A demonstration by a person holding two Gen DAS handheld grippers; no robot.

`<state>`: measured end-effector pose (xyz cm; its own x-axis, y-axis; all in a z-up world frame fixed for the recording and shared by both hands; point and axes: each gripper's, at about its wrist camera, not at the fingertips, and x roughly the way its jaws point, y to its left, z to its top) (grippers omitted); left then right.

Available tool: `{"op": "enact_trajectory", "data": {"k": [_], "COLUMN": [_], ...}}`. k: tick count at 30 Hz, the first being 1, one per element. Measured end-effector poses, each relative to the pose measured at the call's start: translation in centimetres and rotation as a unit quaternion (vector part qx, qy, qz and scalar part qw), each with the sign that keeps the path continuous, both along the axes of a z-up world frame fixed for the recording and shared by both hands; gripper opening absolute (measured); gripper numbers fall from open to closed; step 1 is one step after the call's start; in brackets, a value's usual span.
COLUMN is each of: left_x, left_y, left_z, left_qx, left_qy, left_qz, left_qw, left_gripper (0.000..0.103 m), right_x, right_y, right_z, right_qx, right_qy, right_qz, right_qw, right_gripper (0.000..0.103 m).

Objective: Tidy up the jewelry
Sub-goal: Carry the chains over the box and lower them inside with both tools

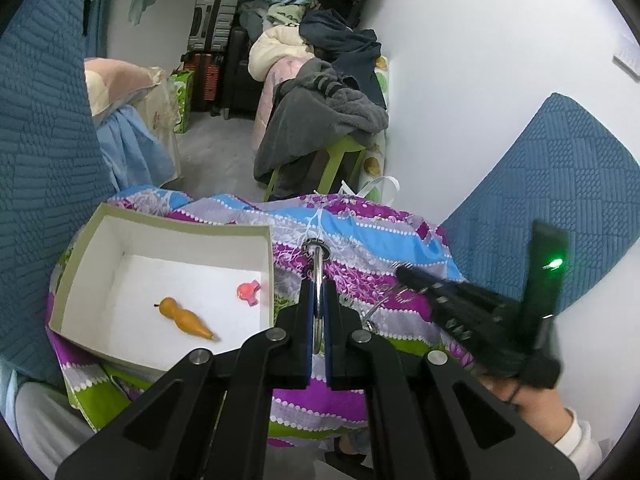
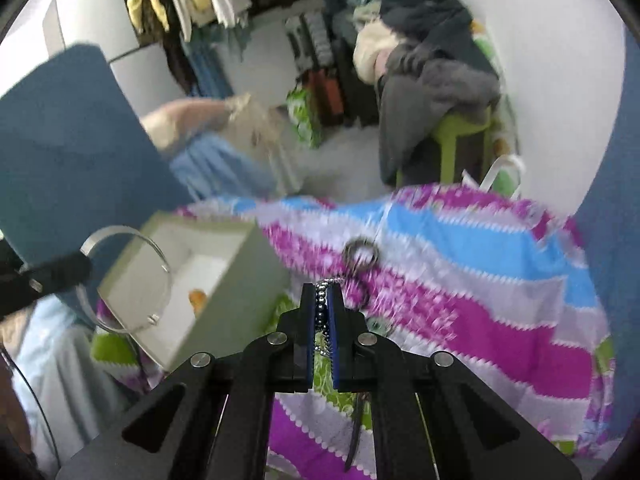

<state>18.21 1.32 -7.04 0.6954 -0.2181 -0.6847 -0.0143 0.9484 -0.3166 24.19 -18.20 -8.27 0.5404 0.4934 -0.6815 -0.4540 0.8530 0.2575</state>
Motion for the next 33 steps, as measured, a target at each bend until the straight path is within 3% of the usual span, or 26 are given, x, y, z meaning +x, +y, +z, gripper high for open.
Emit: {"op": "enact_trajectory", "data": {"k": [11,21,27,33], "left_x": [1.2,0.5,0.6,0.8], "left_y": [0.2,4.7,8.6,11.7], "left_z": [4.0,6.8,5.5,2.2], "left_qx": [0.022,0.042,0.044,0.038], "left_qy": [0.002,-0.005,0.001,0.017], "left_qz": [-0.019,-0.009,0.008,0.017], "left_qw": [0.9996,0.999,0.999,0.999], "left_gripper": [0.004,0.003,0.004,0.004], "right_x": [-0.2,-0.8,-1.1,-1.1], "right_y": [0.1,4.4,8.1,12.4], "right_z": [9.1,14.7,15.6,12.7], "right_qx": [0.017,0.05,0.078,0.057], "right_qy": [-0.042,-0.059,-0.058,-0.044], "right_qz": [-0.01,0.02,0.04,0.072], "right_qw": [0.999,0.997,0.994,0.995], "right_gripper": [0.004,0.004,0.004,0.004]}}
